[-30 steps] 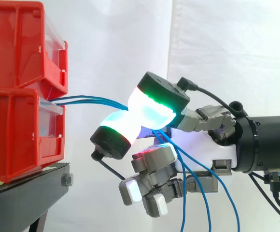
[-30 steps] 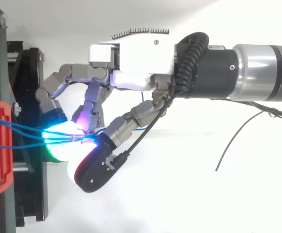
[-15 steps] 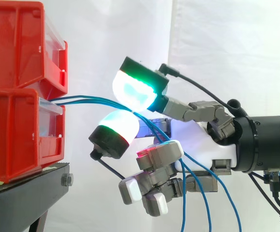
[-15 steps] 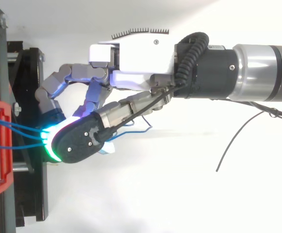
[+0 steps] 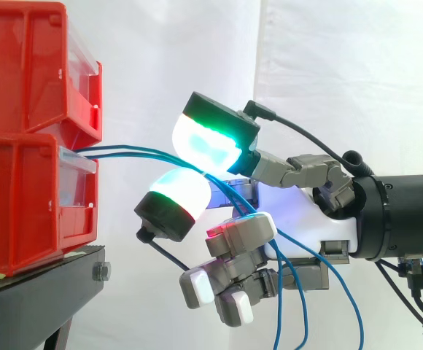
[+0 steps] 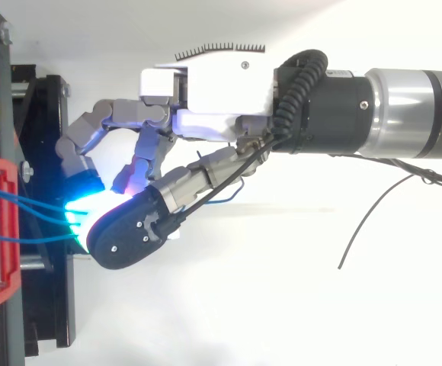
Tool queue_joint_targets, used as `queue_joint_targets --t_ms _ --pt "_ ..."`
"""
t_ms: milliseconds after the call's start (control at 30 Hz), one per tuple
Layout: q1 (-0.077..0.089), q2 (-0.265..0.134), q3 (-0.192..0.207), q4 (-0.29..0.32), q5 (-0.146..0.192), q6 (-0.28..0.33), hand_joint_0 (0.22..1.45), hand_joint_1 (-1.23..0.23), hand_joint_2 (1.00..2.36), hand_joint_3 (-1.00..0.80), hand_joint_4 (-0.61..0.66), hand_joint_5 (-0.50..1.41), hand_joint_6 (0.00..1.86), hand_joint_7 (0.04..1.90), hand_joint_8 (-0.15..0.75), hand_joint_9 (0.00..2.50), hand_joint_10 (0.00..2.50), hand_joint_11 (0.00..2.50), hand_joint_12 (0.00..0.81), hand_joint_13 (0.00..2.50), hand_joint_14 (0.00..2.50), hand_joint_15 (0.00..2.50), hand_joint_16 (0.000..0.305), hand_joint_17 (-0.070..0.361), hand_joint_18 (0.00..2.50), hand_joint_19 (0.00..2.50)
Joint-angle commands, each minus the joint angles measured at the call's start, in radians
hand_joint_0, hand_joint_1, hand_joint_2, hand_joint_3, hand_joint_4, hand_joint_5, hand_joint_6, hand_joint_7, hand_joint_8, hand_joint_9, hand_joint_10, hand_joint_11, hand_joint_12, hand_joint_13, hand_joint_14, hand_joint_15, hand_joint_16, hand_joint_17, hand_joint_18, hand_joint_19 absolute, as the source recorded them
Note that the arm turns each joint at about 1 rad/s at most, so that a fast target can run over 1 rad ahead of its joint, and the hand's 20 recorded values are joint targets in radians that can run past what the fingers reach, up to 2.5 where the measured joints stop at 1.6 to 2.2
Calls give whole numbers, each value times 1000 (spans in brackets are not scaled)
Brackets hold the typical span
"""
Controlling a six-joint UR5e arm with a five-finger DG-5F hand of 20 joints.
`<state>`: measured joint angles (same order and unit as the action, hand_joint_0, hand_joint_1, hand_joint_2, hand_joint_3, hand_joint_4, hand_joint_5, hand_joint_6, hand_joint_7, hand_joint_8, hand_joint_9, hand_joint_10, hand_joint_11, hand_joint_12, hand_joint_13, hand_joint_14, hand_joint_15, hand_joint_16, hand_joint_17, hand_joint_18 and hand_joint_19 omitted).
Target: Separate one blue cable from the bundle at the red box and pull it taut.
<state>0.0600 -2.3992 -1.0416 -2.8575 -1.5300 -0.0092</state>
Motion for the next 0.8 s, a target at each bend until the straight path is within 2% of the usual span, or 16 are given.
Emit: queue_joint_targets --t_ms 0,133,367,767 --pt "0 0 0 0 1 0 750 -945 1000 -500 -78 -147 881 1207 283 1277 27 1337 357 941 27 709 46 103 878 815" --pt "0 0 0 1 2 0 652 -883 1000 -500 -17 -137 874 1164 294 1310 26 1327 364 965 27 716 45 102 887 841" --pt "1 0 -2 -2 2 0 537 -786 1000 -500 7 -132 864 1176 312 1326 26 1331 387 965 24 722 48 109 916 843" --pt "1 -1 -2 -3 1 0 456 -656 1000 -500 56 -135 829 1079 346 1311 23 1283 425 958 22 708 56 127 948 840"
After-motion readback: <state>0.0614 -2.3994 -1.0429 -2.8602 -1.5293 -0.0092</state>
